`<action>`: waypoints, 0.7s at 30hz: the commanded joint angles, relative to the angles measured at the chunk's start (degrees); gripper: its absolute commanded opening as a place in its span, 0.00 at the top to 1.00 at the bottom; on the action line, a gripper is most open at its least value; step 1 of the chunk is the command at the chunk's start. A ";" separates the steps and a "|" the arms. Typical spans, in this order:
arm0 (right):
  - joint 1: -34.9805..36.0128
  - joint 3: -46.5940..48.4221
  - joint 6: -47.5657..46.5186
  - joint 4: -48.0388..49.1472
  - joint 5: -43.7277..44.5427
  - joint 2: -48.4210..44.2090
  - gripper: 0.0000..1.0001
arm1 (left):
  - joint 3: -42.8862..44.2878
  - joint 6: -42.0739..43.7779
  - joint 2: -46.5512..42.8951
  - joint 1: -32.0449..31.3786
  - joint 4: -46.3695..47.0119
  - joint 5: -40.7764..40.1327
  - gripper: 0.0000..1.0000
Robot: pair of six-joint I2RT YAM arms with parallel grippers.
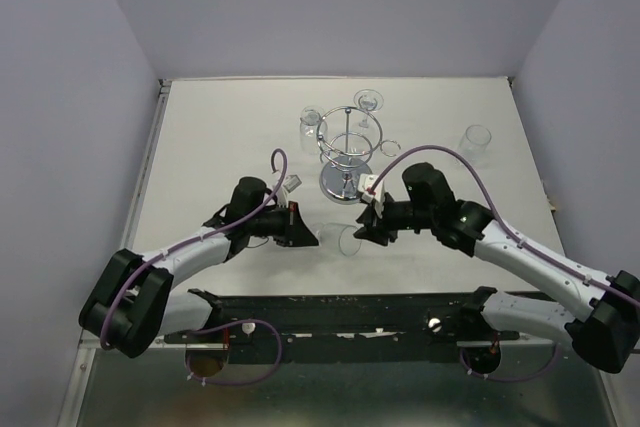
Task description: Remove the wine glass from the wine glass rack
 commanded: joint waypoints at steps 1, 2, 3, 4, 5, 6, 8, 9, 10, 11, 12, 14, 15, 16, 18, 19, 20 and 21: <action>3.17 -1.26 0.48 6.23 6.96 0.59 0.53 | -0.05 -1.66 -2.49 0.56 5.62 2.14 1.00; 3.96 -1.18 0.57 6.76 8.02 1.21 0.52 | -0.14 -1.66 -2.49 0.48 5.71 2.22 1.00; 4.23 -1.09 0.74 7.29 8.90 1.82 0.52 | -0.14 -1.66 -2.49 0.48 5.80 2.31 1.00; 4.67 -0.83 0.83 7.47 9.52 2.44 0.52 | -0.14 -1.66 -2.49 0.56 5.89 2.49 1.00; 5.02 -0.65 1.18 8.25 10.39 3.14 0.53 | -0.23 -1.66 -2.49 0.48 5.97 2.58 1.00; 5.37 -0.74 1.62 9.31 11.97 3.67 0.55 | -0.14 -1.58 -2.58 0.48 6.06 2.66 1.00; 5.90 -0.21 2.15 10.80 14.61 4.64 0.65 | -0.23 -1.49 -2.67 0.48 6.06 2.75 1.00; 6.17 0.05 2.24 11.33 16.01 5.08 0.74 | -0.23 -1.49 -2.76 0.48 6.24 2.84 1.00; 6.26 0.40 2.32 11.43 16.81 5.52 0.87 | -0.32 -1.40 -2.93 0.56 6.15 2.84 1.00; 6.34 0.58 2.50 11.43 17.77 5.78 0.96 | -0.32 -1.31 -3.11 0.57 6.06 2.58 1.00; 6.34 0.75 2.94 11.43 18.57 5.70 0.99 | -0.14 -1.05 -3.19 0.57 5.11 1.97 0.93; 6.34 0.76 3.29 10.81 19.62 5.52 0.99 | 0.47 0.09 -3.98 0.48 1.60 -0.92 0.47; 6.34 0.84 3.38 10.29 19.89 5.26 0.99 | 0.56 0.53 -4.42 0.48 0.36 -2.59 0.33; 6.43 0.84 3.47 9.59 19.98 4.82 0.99 | 0.56 0.79 -4.86 0.48 -0.61 -4.18 0.27; 6.34 0.93 3.21 7.74 20.24 4.12 0.99 | 0.47 1.32 -5.92 0.57 -1.93 -7.25 0.20; 6.34 1.02 2.94 6.86 20.77 3.77 0.99 | 0.04 1.32 -6.70 0.65 -2.02 -8.66 0.18; 6.34 1.19 2.33 5.81 21.12 3.41 0.99 | -0.40 1.24 -7.93 0.74 -2.02 -10.33 0.16; 6.26 1.54 1.54 4.76 21.82 2.98 0.99 | -0.93 1.15 -9.16 1.18 -2.11 -11.13 0.15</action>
